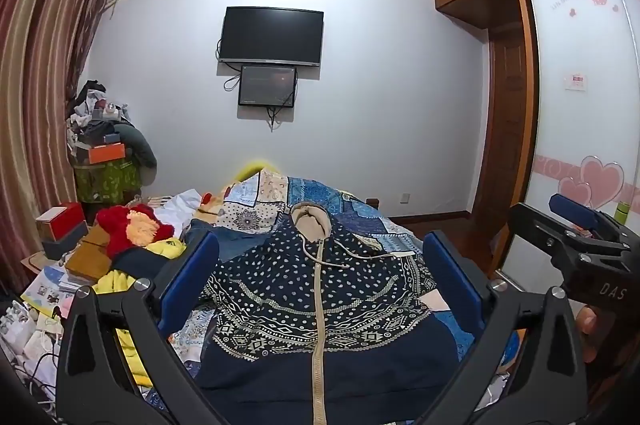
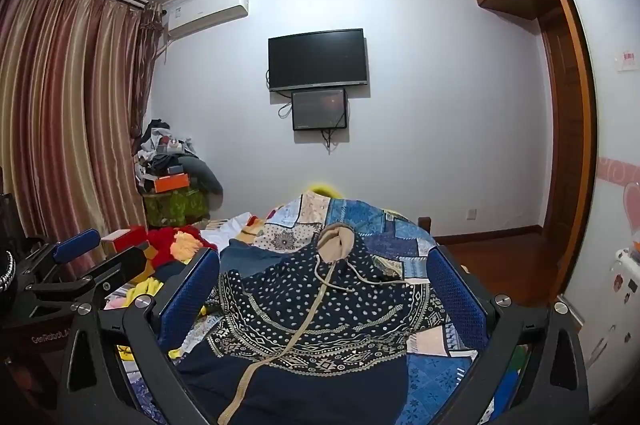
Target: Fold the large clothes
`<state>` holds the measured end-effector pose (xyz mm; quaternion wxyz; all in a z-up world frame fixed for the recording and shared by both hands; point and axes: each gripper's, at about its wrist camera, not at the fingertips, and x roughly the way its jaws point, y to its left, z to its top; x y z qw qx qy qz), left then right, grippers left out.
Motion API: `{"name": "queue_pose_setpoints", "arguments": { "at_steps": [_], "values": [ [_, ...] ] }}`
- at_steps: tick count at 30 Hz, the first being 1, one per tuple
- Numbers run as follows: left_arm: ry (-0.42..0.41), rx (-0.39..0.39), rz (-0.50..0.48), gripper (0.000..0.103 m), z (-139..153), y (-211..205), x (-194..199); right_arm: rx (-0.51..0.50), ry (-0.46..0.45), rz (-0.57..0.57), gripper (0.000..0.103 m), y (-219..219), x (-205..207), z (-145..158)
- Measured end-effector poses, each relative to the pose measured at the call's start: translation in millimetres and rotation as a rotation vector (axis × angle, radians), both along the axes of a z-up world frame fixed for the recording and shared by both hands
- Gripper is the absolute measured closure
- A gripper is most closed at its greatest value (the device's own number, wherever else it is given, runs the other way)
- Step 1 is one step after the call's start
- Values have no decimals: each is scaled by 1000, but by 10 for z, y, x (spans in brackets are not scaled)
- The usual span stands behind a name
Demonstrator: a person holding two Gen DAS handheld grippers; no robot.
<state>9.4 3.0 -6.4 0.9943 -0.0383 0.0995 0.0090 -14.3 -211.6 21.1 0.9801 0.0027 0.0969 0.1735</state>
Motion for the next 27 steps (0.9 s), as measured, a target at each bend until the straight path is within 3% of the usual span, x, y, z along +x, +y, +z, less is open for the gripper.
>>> {"name": "queue_pose_setpoints", "arguments": {
  "at_steps": [27],
  "values": [
    [-4,15,-11,0,44,-80,-48,12,14,-4,0,14,20,-67]
  ]
}}
